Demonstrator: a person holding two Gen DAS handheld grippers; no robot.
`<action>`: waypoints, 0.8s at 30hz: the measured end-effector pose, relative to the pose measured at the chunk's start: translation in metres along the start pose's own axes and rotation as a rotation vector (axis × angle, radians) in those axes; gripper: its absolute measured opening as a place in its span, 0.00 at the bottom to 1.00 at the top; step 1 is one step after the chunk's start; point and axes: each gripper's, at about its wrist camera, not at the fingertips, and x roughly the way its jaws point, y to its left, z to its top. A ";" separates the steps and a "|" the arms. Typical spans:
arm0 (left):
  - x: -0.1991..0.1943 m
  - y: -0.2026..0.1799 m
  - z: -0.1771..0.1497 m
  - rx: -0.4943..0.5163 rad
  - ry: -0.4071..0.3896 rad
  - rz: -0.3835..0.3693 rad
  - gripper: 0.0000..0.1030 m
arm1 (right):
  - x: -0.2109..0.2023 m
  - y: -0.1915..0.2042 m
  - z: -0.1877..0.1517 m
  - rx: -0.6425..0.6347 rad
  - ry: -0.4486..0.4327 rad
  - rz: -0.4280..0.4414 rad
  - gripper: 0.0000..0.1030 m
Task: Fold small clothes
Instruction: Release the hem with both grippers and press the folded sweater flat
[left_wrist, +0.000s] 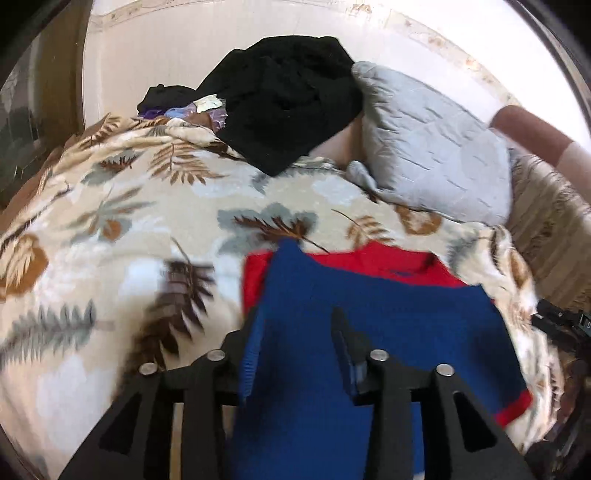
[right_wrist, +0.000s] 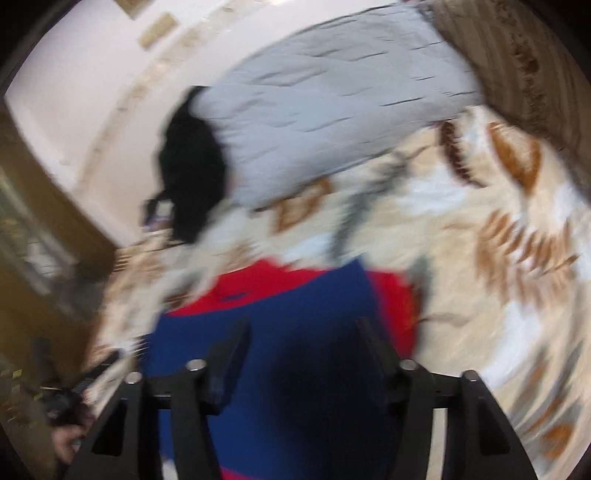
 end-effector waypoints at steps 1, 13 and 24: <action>-0.006 -0.003 -0.011 -0.007 0.012 -0.013 0.59 | 0.004 -0.002 -0.010 0.012 0.032 0.034 0.76; -0.011 -0.007 -0.067 0.004 0.070 0.035 0.74 | -0.020 -0.017 -0.074 0.042 0.082 -0.016 0.80; 0.006 0.005 -0.084 0.012 0.150 0.138 0.74 | -0.013 -0.022 -0.089 0.057 0.125 -0.063 0.79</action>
